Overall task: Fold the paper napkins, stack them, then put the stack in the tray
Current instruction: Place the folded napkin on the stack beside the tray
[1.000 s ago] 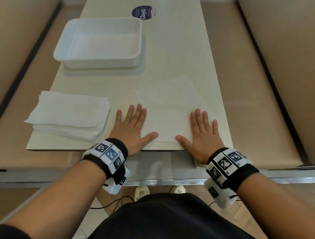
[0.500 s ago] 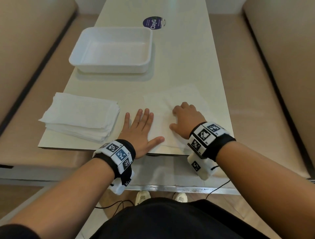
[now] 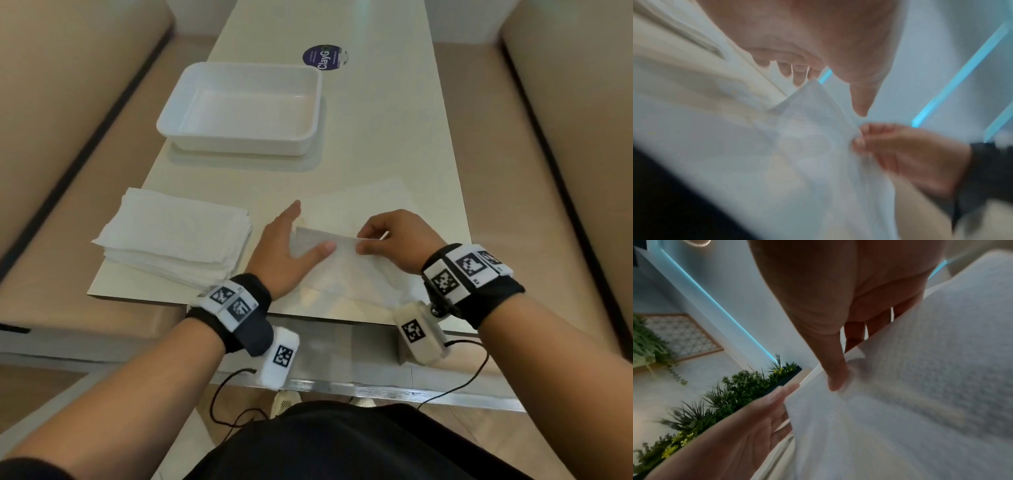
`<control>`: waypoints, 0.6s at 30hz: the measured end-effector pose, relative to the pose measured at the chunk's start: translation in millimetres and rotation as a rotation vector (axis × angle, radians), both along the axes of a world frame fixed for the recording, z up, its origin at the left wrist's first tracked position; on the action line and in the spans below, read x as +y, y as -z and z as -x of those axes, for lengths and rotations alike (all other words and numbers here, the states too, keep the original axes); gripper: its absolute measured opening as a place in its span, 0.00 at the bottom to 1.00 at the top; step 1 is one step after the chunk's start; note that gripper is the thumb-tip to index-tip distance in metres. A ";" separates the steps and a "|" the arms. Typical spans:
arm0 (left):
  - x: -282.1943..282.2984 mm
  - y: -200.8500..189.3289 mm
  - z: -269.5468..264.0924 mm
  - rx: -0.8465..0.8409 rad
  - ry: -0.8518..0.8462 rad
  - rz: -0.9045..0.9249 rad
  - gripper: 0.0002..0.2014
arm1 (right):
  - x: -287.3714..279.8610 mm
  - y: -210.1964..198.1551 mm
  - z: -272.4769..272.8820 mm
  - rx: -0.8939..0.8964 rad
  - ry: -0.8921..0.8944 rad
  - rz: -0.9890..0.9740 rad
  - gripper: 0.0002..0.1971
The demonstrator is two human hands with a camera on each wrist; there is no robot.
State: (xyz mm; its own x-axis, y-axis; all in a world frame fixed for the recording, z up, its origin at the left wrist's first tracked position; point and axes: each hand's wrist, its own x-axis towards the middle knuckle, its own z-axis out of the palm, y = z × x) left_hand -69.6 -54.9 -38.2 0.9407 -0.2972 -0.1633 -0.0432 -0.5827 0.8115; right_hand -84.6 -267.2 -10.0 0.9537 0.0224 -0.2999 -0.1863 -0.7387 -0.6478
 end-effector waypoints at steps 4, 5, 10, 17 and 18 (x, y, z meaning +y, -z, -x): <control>0.0 -9.6 -18.1 0.192 -0.041 0.242 0.13 | -9.1 -1.3 -0.4 -0.034 0.052 -0.086 0.04; -0.4 -10.0 -20.1 0.186 -0.023 0.241 0.08 | -10.6 -0.5 -0.4 -0.035 0.068 -0.100 0.04; 1.4 -4.6 -20.3 0.121 -0.068 0.230 0.05 | -23.8 6.8 6.8 -0.017 0.146 -0.076 0.03; 18.0 -11.8 -26.2 -0.019 -0.053 0.163 0.07 | -40.7 10.1 38.8 0.026 0.214 -0.016 0.07; 23.6 -17.4 -30.3 -0.032 -0.050 0.164 0.06 | -40.3 7.4 47.4 0.021 0.211 0.002 0.08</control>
